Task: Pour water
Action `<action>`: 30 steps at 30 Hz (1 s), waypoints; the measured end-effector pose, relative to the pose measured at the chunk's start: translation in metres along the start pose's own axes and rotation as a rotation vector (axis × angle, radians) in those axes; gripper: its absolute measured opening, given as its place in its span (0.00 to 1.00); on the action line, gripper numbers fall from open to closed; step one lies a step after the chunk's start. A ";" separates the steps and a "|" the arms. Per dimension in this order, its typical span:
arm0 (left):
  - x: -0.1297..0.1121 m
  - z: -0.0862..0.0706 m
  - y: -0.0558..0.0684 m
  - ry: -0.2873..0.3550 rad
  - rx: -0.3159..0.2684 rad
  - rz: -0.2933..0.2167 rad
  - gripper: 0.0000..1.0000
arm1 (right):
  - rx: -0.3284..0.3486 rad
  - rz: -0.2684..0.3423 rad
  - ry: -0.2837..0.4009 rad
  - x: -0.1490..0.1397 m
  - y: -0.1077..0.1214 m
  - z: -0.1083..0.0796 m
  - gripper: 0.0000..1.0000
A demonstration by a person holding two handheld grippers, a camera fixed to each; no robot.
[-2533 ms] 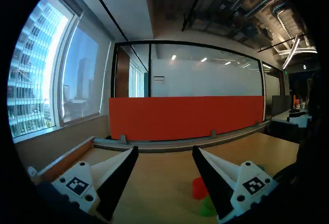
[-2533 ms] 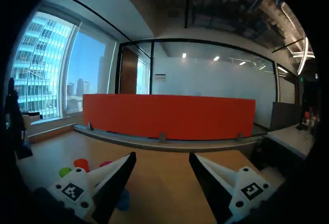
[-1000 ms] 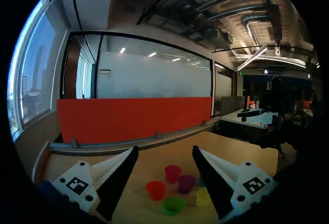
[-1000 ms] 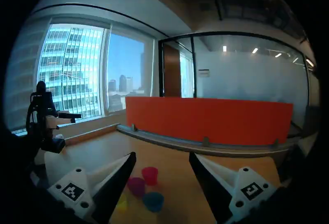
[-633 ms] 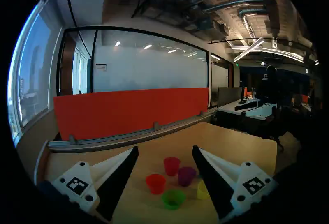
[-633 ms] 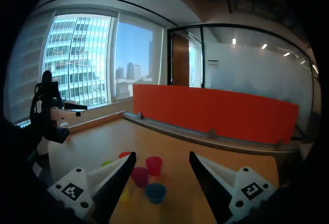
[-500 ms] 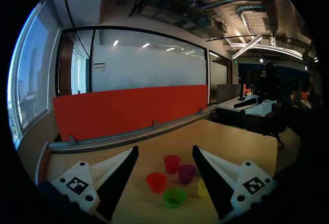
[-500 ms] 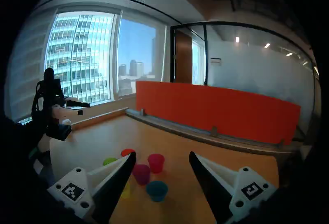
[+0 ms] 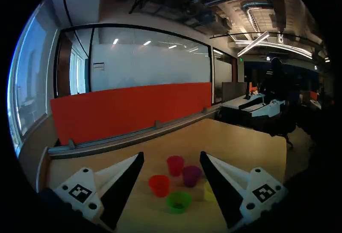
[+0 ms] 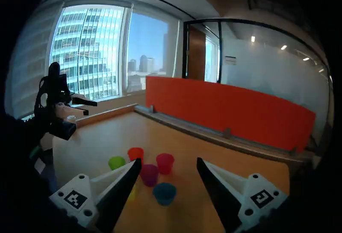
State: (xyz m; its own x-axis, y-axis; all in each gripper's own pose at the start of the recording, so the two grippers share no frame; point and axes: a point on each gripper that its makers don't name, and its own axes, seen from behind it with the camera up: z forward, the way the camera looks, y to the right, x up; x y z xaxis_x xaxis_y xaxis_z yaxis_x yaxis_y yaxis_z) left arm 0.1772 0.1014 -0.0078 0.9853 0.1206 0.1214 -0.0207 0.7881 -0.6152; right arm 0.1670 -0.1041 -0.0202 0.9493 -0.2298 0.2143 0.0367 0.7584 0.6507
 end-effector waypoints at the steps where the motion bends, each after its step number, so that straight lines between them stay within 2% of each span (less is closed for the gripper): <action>1: -0.002 0.001 0.000 -0.004 0.000 0.003 0.98 | 0.002 -0.001 -0.005 -0.003 0.000 0.001 1.00; 9: -0.022 0.007 0.001 -0.026 -0.002 0.009 0.98 | 0.008 -0.004 -0.051 -0.026 0.001 0.008 1.00; 21: -0.075 0.021 0.004 -0.112 -0.016 0.010 0.98 | 0.021 -0.001 -0.128 -0.072 0.001 0.022 1.00; 30: -0.114 0.029 0.014 -0.175 -0.034 0.023 0.98 | 0.026 0.015 -0.174 -0.104 0.001 0.030 1.00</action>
State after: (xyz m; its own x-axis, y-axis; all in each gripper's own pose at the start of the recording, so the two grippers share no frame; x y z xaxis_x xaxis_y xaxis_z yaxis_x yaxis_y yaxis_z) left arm 0.0596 0.1163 -0.0078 0.9398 0.2443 0.2390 -0.0343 0.7632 -0.6452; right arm 0.0593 -0.0978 -0.0197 0.8813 -0.3221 0.3457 0.0124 0.7472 0.6645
